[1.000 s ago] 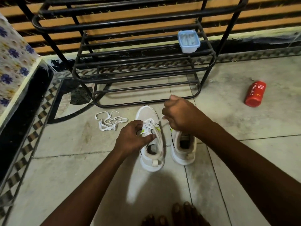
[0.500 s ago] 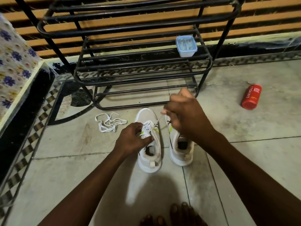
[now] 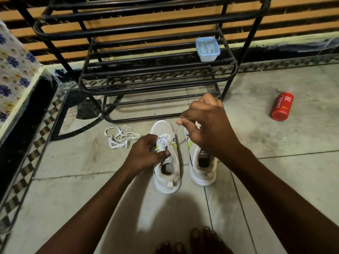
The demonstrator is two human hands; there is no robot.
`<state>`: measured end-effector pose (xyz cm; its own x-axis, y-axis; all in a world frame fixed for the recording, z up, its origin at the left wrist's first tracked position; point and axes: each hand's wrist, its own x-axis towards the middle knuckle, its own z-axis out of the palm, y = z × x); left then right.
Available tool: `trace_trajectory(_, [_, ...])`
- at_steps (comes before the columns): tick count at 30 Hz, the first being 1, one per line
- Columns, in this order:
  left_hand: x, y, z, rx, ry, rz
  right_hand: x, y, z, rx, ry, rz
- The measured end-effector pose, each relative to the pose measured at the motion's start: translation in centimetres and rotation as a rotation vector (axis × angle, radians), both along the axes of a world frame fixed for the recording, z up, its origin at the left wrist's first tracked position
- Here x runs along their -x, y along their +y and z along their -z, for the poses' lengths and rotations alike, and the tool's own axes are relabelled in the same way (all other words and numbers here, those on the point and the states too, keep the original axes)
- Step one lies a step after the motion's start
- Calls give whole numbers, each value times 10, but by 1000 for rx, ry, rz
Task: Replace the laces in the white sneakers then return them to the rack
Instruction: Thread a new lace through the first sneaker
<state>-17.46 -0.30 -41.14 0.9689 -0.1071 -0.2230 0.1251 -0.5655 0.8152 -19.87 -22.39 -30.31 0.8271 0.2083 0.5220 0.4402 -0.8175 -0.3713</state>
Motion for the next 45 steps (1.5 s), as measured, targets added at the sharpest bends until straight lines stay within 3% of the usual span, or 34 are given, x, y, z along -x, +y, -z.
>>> trace_trajectory(2, [-1, -3, -12, 135, 23, -34, -1, 1, -1, 8, -15, 33])
trace_trajectory(6, [0, -25, -47, 508, 26, 218, -6, 1, -2, -53, 2, 24])
trace_trajectory(8, [-5, -36, -61, 557, -27, 217, -7, 2, -2, -143, 16, -3])
trace_trajectory(12, [-21, -45, -76, 655, 9, -13, -4, 1, 0, -271, 44, 22])
trace_trajectory(15, [-32, -36, -76, 793, 194, -154, 0, 2, 8, -171, 135, 61])
trace_trajectory(21, [-44, -14, -62, 921, 391, -483, -1, -13, 32, 74, 320, 154])
trace_trajectory(25, [-49, -5, -53, 1012, 467, -551, -2, -23, 40, 106, 442, 198])
trace_trajectory(28, [-51, -6, -49, 1054, 447, -502, 0, -24, 47, 170, 416, 230])
trace_trajectory(30, [-52, -9, -48, 981, 366, -384, -1, -23, 49, 131, 411, 250])
trace_trajectory(32, [-48, -12, -44, 790, 270, -291, -4, -21, 51, 22, 460, 214])
trace_trajectory(36, [-23, -16, -31, 316, 99, -207, -5, -9, 60, -292, 506, 198])
trace_trajectory(40, [11, -14, -15, -10, -23, -14, -2, 7, 73, -726, 646, 169])
trace_trajectory(42, [21, -11, -11, -98, -83, -12, -3, 14, 79, -822, 665, 130])
trace_trajectory(45, [26, -8, -6, -81, -120, -68, -3, 23, 82, -867, 678, 99])
